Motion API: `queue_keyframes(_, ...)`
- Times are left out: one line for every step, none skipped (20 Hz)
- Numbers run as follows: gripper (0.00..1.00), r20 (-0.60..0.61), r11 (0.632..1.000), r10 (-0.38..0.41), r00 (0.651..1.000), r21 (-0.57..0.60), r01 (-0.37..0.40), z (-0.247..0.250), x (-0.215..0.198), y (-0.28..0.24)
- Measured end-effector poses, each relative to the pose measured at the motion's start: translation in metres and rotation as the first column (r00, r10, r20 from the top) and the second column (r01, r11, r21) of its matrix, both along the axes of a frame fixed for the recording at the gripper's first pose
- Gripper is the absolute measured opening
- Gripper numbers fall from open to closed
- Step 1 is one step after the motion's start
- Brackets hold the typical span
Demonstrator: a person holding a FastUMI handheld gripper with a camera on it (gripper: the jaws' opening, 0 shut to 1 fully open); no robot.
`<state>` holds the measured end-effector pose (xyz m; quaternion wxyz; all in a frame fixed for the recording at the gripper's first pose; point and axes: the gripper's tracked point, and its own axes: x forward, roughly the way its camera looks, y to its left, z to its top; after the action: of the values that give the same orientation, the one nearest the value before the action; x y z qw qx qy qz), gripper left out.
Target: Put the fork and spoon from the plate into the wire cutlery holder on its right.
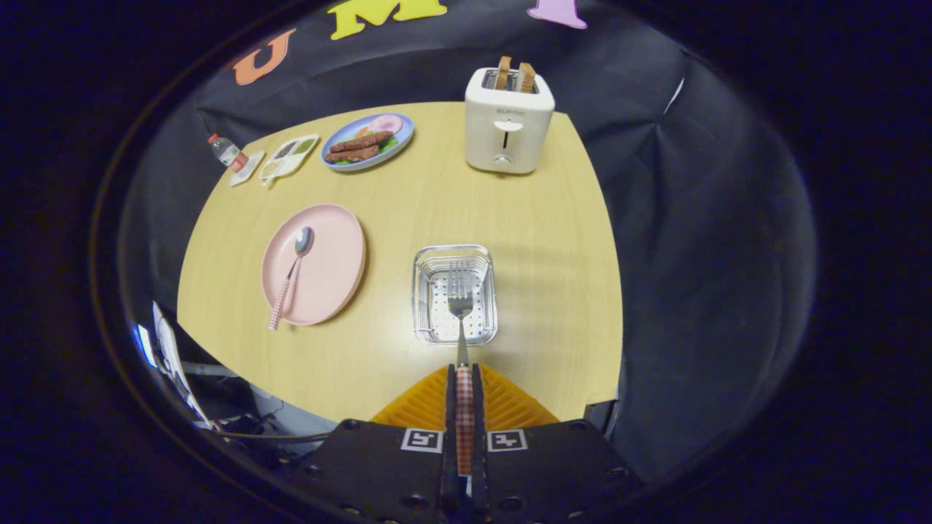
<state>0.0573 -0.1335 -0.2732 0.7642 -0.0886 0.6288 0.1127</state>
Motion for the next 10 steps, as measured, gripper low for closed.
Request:
queue_keyframes(0.07, -0.020, 1.000, 0.003, 1.000, -0.006, -0.003, -0.003, 0.004, 0.000)
queue_keyframes(0.07, -0.044, 1.000, 0.016, 0.999, -0.013, -0.016, -0.005, 0.005, -0.001)
queue_keyframes(0.07, -0.064, 1.000, 0.020, 0.998, -0.016, -0.021, -0.007, 0.007, 0.000)
queue_keyframes(0.07, -0.091, 1.000, 0.023, 0.996, -0.016, -0.025, -0.010, 0.006, 0.001)
queue_keyframes(0.07, -0.122, 0.999, 0.026, 0.992, -0.021, -0.029, -0.011, 0.005, 0.002)
queue_keyframes(0.07, -0.153, 0.999, 0.027, 0.988, -0.019, -0.030, -0.012, 0.003, 0.003)
queue_keyframes(0.07, -0.177, 1.000, 0.021, 0.984, -0.019, -0.025, -0.012, 0.004, 0.003)
queue_keyframes(0.07, -0.190, 1.000, 0.020, 0.982, -0.018, -0.024, -0.013, 0.004, 0.004)
queue_keyframes(0.07, -0.203, 0.999, 0.017, 0.979, -0.024, -0.022, -0.013, 0.007, 0.005)
queue_keyframes(0.07, -0.206, 0.999, 0.006, 0.978, -0.034, -0.014, -0.015, 0.011, 0.004)
